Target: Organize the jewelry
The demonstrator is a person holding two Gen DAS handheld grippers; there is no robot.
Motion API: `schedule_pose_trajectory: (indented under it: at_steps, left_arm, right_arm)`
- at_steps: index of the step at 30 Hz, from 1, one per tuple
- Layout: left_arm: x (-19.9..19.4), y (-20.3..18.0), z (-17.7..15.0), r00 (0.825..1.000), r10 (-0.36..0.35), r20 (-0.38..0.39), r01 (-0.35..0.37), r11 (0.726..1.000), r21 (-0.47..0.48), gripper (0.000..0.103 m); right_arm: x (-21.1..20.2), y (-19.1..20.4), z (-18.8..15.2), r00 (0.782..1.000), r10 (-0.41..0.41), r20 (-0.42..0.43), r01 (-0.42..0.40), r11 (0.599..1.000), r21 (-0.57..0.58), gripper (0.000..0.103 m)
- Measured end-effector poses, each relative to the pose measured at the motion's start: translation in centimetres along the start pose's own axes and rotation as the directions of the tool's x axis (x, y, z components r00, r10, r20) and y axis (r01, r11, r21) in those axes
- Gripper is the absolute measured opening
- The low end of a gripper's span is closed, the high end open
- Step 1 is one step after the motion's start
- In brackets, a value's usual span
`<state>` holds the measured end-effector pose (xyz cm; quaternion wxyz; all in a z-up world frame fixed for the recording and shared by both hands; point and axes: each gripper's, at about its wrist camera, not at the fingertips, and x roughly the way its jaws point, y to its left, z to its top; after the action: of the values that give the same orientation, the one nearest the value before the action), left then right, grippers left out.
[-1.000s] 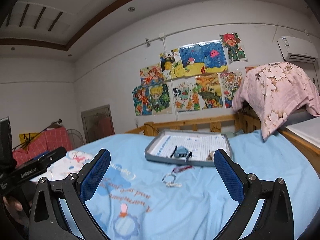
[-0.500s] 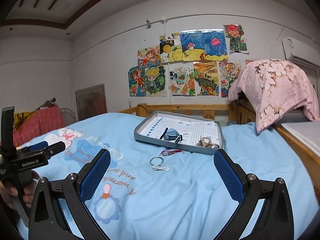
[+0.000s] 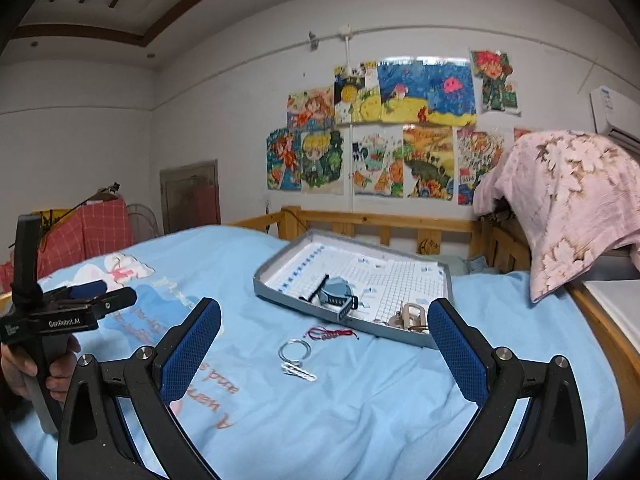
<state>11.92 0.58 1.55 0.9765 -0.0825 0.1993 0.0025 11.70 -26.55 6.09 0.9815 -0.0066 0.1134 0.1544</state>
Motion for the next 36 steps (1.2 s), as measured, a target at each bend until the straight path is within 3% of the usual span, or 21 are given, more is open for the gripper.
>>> schedule_pose_trajectory:
  at_steps: [9, 16, 17, 19, 22, 25, 32, 36]
  left_arm:
    - [9.2, -1.2, 0.1, 0.986, -0.095, -0.138, 0.096, 0.995, 0.002, 0.102]
    - [15.0, -2.8, -0.2, 0.957, -0.178, -0.23, 0.194, 0.98, 0.047, 0.077]
    - [15.4, -2.8, -0.3, 0.953, -0.187, -0.237, 0.203, 0.978, 0.044, 0.074]
    - [16.7, -3.1, -0.8, 0.938, -0.225, -0.265, 0.245, 0.969, 0.043, 0.062]
    - [18.1, -3.6, -1.8, 0.91, -0.275, -0.31, 0.303, 0.952, 0.043, 0.043]
    - [19.1, -4.1, -2.6, 0.887, -0.306, -0.346, 0.343, 0.938, 0.05, 0.032]
    - [21.7, -5.1, -2.7, 0.829, -0.346, -0.439, 0.404, 0.914, 0.043, 0.026]
    - [22.4, -5.4, -3.0, 0.821, -0.335, -0.463, 0.402, 0.914, 0.05, 0.019]
  right_arm:
    - [7.1, -3.5, -4.5, 0.988, 0.038, -0.151, -0.019, 0.992, 0.122, 0.102]
    - [12.5, -3.2, -6.8, 0.96, 0.135, -0.247, -0.116, 0.989, 0.089, 0.099]
    - [12.8, -3.0, -7.0, 0.958, 0.148, -0.247, -0.129, 0.987, 0.092, 0.097]
    - [13.8, -2.3, -7.6, 0.944, 0.183, -0.275, -0.169, 0.983, 0.072, 0.083]
    - [14.7, -1.0, -8.3, 0.924, 0.216, -0.315, -0.217, 0.976, 0.034, 0.073]
    - [15.0, 0.2, -8.6, 0.909, 0.234, -0.344, -0.255, 0.967, -0.015, 0.065]
    - [16.2, 1.8, -8.7, 0.898, 0.231, -0.374, -0.279, 0.957, -0.079, 0.04]
    - [16.2, 2.1, -9.0, 0.892, 0.231, -0.39, -0.287, 0.953, -0.093, 0.024]
